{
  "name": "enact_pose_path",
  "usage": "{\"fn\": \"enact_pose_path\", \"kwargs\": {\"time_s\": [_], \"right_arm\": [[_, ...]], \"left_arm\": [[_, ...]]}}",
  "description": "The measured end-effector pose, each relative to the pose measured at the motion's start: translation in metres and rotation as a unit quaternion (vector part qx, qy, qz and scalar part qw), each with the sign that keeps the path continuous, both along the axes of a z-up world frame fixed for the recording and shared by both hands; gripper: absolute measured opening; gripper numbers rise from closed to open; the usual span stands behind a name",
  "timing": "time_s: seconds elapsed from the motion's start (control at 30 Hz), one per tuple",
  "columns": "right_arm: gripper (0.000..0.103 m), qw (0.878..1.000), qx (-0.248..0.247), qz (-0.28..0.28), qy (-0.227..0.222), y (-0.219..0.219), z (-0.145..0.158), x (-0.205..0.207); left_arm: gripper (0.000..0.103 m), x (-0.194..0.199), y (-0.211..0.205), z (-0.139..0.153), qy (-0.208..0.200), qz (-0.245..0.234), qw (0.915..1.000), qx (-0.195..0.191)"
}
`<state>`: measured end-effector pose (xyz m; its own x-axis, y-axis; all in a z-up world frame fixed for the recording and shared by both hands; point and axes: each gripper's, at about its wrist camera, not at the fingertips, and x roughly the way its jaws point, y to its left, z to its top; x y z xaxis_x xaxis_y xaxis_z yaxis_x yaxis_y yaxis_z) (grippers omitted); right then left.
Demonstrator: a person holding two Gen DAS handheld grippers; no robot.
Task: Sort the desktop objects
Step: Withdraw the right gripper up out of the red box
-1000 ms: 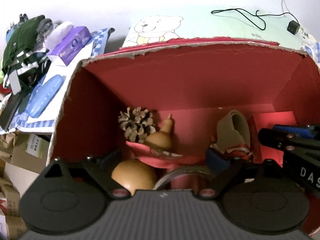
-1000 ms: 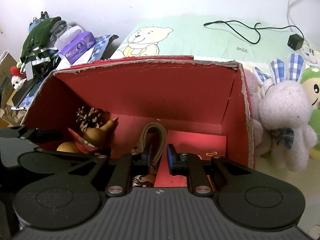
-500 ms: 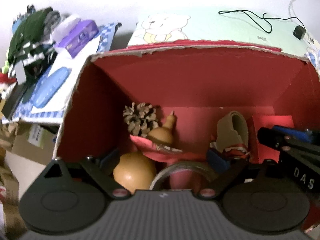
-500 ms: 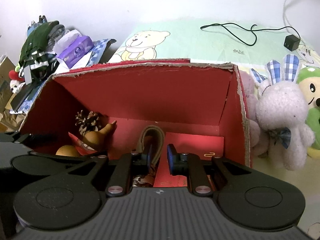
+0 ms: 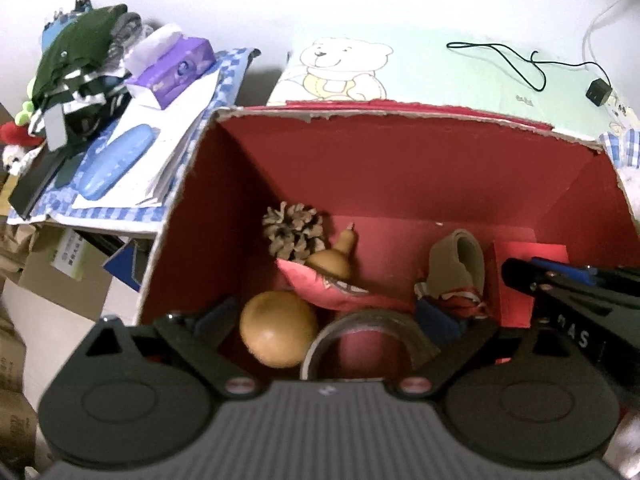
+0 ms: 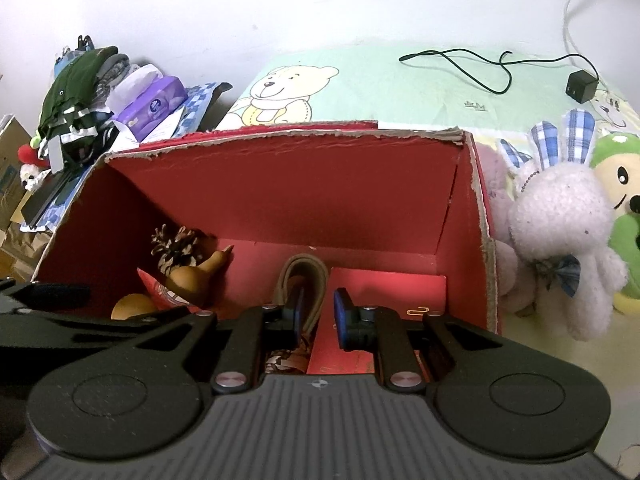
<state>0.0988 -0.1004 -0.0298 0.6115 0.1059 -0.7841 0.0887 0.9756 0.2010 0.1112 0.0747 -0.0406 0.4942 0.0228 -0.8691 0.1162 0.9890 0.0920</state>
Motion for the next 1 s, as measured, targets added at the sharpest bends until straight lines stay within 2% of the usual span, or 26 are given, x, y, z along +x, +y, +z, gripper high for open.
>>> {"fn": "enact_pose_path", "kwargs": {"time_s": [0.17, 0.27, 0.47, 0.57, 0.67, 0.7, 0.73, 0.8, 1.0], "right_arm": [[0.017, 1.0, 0.001, 0.004, 0.008, 0.001, 0.0, 0.002], [0.023, 1.0, -0.002, 0.005, 0.011, 0.002, 0.007, -0.002], [0.025, 0.999, 0.001, -0.009, -0.034, -0.008, 0.04, -0.022], [0.034, 0.998, 0.015, -0.025, -0.059, -0.016, 0.053, -0.037], [0.052, 0.997, 0.021, -0.023, -0.07, -0.02, 0.059, -0.049], [0.062, 0.997, 0.024, -0.021, -0.076, -0.021, 0.06, -0.052], [0.066, 0.996, 0.028, -0.019, -0.081, -0.022, 0.061, -0.056], [0.066, 0.996, 0.032, -0.011, -0.082, -0.024, 0.062, -0.059], [0.061, 0.996, 0.049, 0.017, -0.076, -0.023, 0.064, -0.082]], "left_arm": [[0.098, -0.007, 0.001, 0.011, -0.005, 0.022, 0.9997, 0.001], [0.098, -0.012, 0.0, 0.021, -0.015, 0.039, 0.9991, 0.004], [0.099, -0.032, -0.011, 0.044, -0.058, 0.057, 0.9958, 0.041], [0.099, -0.042, -0.014, 0.053, -0.055, 0.056, 0.9964, 0.033], [0.099, -0.049, -0.016, 0.056, -0.05, 0.061, 0.9967, 0.021], [0.099, -0.051, -0.017, 0.056, -0.045, 0.064, 0.9967, 0.02], [0.099, -0.053, -0.02, 0.056, -0.038, 0.066, 0.9969, 0.021], [0.099, -0.058, -0.023, 0.055, -0.021, 0.066, 0.9974, 0.022], [0.099, -0.089, -0.027, 0.056, -0.007, 0.069, 0.9975, 0.013]]}}
